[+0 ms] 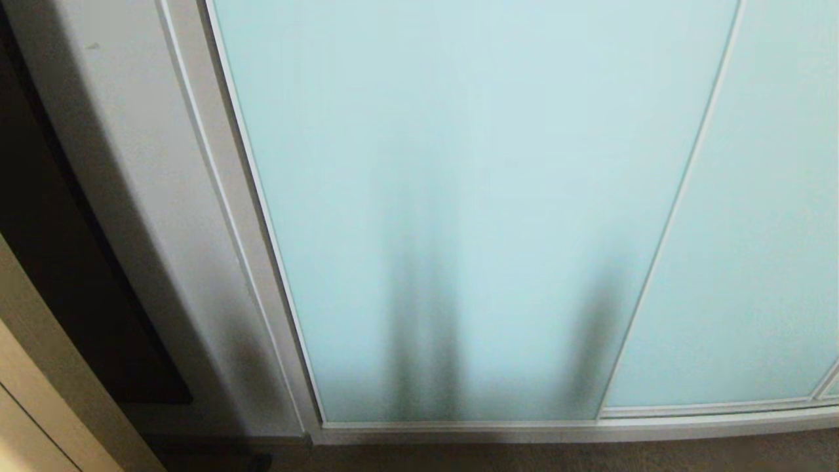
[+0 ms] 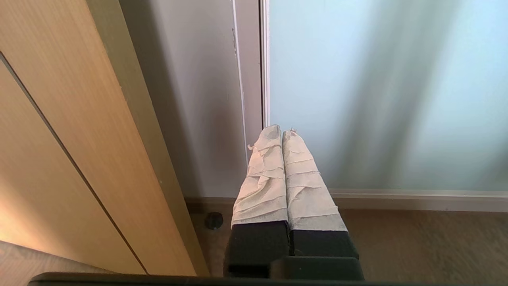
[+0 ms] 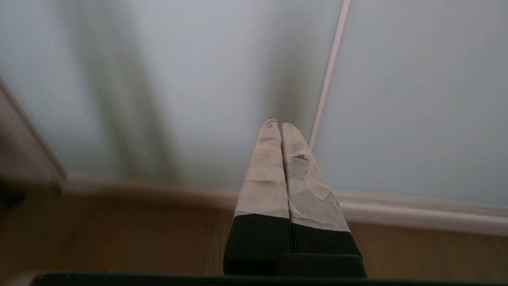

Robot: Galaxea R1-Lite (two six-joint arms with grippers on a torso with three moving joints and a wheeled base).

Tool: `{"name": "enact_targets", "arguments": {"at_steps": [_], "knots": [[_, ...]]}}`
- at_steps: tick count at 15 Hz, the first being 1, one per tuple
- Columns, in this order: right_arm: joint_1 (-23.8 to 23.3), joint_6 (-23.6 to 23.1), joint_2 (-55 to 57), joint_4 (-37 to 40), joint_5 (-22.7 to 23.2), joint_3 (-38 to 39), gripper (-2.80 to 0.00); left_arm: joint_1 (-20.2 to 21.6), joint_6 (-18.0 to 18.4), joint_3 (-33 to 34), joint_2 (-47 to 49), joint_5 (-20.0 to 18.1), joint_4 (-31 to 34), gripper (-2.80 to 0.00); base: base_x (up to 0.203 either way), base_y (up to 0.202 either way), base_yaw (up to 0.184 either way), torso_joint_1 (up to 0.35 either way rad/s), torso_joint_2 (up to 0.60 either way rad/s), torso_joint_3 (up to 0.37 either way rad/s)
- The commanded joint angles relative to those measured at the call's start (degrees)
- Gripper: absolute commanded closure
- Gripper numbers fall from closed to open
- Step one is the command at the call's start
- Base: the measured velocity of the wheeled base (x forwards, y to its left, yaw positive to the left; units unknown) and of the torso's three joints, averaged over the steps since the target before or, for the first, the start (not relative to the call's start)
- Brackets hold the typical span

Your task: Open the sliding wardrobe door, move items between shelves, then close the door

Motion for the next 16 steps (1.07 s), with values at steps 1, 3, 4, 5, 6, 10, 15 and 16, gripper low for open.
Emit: {"name": "enact_targets", "arguments": {"at_steps": [1, 3, 4, 5, 6, 10, 15, 16], "knots": [[1.8, -0.9, -11.7, 15.3, -0.6, 0.8, 0.0, 0.0, 0.0, 0.1, 0.1, 0.0, 0.0, 0.0, 0.0, 0.0, 0.0, 0.0, 0.0, 0.0], [1.1, -1.4, -16.8, 20.8, -1.3, 0.9, 0.0, 0.0, 0.0, 0.0, 0.1, 0.0, 0.0, 0.0, 0.0, 0.0, 0.0, 0.0, 0.0, 0.0], [0.7, -1.7, -20.1, 21.8, -1.6, 0.9, 0.0, 0.0, 0.0, 0.0, 0.1, 0.0, 0.0, 0.0, 0.0, 0.0, 0.0, 0.0, 0.0, 0.0], [0.6, -2.6, -23.3, 22.3, -1.7, 0.9, 0.0, 0.0, 0.0, 0.0, 0.1, 0.0, 0.0, 0.0, 0.0, 0.0, 0.0, 0.0, 0.0, 0.0], [0.4, -3.8, -25.0, 22.8, -1.8, 0.9, 0.0, 0.0, -0.1, 0.0, 0.1, 0.0, 0.0, 0.0, 0.0, 0.0, 0.0, 0.0, 0.0, 0.0], [0.4, -3.0, -25.1, 22.9, -2.2, 1.0, 0.0, 0.0, -0.1, 0.0, 0.1, 0.0, 0.0, 0.0, 0.0, 0.0, 0.0, 0.0, 0.0, 0.0], [0.4, -3.4, -25.1, 22.9, -2.1, 0.9, 0.0, 0.0, -0.1, 0.0, 0.1, 0.0, 0.0, 0.0, 0.0, 0.0, 0.0, 0.0, 0.0, 0.0], [0.4, -2.6, -25.1, 22.9, -2.1, 1.0, 0.0, 0.0, 0.0, 0.0, 0.1, 0.0, 0.0, 0.0, 0.0, 0.0, 0.0, 0.0, 0.0, 0.0]]}}
